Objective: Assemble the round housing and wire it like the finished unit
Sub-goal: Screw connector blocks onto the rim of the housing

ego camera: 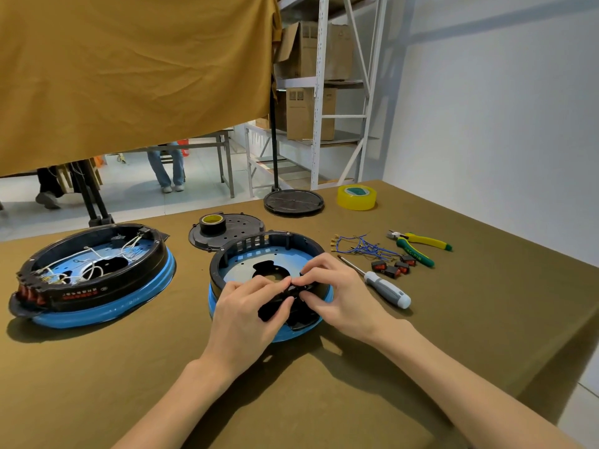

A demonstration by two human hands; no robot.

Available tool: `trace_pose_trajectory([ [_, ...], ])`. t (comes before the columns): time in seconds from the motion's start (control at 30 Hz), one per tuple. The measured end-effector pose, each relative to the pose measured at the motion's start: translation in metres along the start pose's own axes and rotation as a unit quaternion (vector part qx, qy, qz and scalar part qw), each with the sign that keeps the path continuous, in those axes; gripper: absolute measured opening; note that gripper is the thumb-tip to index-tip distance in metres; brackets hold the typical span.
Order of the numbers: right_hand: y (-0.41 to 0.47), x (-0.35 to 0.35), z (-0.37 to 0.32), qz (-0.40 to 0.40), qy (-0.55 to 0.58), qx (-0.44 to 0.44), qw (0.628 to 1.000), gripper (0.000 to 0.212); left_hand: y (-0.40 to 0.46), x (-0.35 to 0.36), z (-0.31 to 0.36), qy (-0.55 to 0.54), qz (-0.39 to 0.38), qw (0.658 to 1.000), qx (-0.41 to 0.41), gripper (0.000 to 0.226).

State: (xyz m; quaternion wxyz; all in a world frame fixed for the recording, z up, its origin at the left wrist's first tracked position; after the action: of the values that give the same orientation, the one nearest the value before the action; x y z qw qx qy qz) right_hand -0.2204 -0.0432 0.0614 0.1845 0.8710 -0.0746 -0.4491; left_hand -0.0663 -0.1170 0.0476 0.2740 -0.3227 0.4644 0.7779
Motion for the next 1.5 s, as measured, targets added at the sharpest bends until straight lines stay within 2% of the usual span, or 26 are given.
trace_pose_trajectory([
  [0.23,0.001,0.000,0.002,-0.032,-0.004,0.009,0.999,0.024,0.002,0.000,0.000,0.009,-0.011,1.000,-0.010,0.041],
  [0.47,0.002,0.001,0.004,-0.037,-0.015,0.003,0.999,0.024,0.008,0.002,-0.002,-0.007,-0.027,0.998,-0.049,0.053],
  [0.67,0.003,0.002,0.008,-0.052,-0.037,-0.007,0.998,0.026,0.010,0.002,-0.003,-0.003,-0.040,0.998,-0.051,0.047],
  [0.73,0.003,0.002,0.010,-0.059,-0.004,-0.009,0.998,0.028,0.010,0.002,-0.002,-0.003,-0.034,0.998,-0.048,0.044],
  [0.77,0.003,-0.002,0.011,-0.049,0.024,-0.008,0.998,0.030,0.010,0.002,-0.001,-0.003,-0.028,0.999,-0.046,0.044],
  [0.83,0.001,-0.018,0.020,0.028,0.058,0.008,0.998,0.030,0.009,0.000,0.000,-0.002,-0.010,0.999,-0.046,0.044],
  [0.9,-0.006,-0.042,0.039,0.145,0.002,0.075,0.987,0.020,0.010,0.000,0.000,0.000,-0.004,0.999,-0.045,0.042],
  [0.93,-0.009,-0.053,0.052,0.172,-0.074,0.140,0.972,0.018,0.010,0.001,0.000,0.005,-0.008,0.999,-0.043,0.040],
  [0.97,-0.011,-0.058,0.065,0.153,-0.172,0.221,0.948,0.021,0.010,0.002,0.000,0.015,-0.014,0.999,-0.038,0.039],
  [1.0,-0.011,-0.057,0.081,0.091,-0.264,0.307,0.910,0.029,0.010,0.003,0.001,0.028,-0.021,0.999,-0.031,0.039],
  [1.07,-0.018,-0.046,0.106,-0.053,-0.347,0.422,0.836,0.043,0.009,0.003,0.001,0.045,-0.026,0.999,-0.015,0.039],
  [1.1,-0.022,-0.040,0.113,-0.097,-0.346,0.446,0.820,0.045,0.009,0.003,0.001,0.049,-0.026,0.998,-0.009,0.039],
  [1.17,-0.026,-0.037,0.115,-0.110,-0.338,0.444,0.822,0.040,0.008,0.003,0.001,0.055,-0.025,0.998,-0.004,0.039],
  [1.23,-0.026,-0.045,0.105,-0.045,-0.267,0.405,0.873,0.030,0.008,0.003,0.002,0.057,-0.025,0.998,-0.008,0.039],
  [1.3,-0.024,-0.059,0.088,0.080,-0.062,0.344,0.933,0.024,0.009,0.003,0.001,0.051,-0.023,0.998,-0.021,0.041],
  [1.33,-0.018,-0.066,0.077,0.132,0.058,0.308,0.940,0.021,0.010,0.003,0.000,0.048,-0.022,0.998,-0.030,0.043],
  [1.4,0.002,-0.065,0.048,0.156,0.258,0.241,0.923,0.016,0.011,0.003,0.001,0.048,-0.030,0.997,-0.044,0.045],
  [1.43,0.015,-0.058,0.033,0.143,0.330,0.209,0.909,0.019,0.011,0.002,0.001,0.052,-0.035,0.997,-0.047,0.045],
  [1.5,0.041,-0.041,0.003,0.115,0.396,0.148,0.899,0.030,0.010,0.002,0.000,0.054,-0.036,0.997,-0.046,0.044],
])
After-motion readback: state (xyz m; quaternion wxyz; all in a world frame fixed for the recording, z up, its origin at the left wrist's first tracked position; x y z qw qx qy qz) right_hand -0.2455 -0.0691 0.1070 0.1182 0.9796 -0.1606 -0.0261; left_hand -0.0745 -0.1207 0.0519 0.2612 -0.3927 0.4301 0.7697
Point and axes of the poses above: each hand's wrist, its own y-axis towards the middle knuckle, its own x-axis out of the palm, z = x × y, the point moved 7 cm from there along y, towards the middle knuckle, and after that the axes turned 13 degrees about -z, right-handed, at the moved point
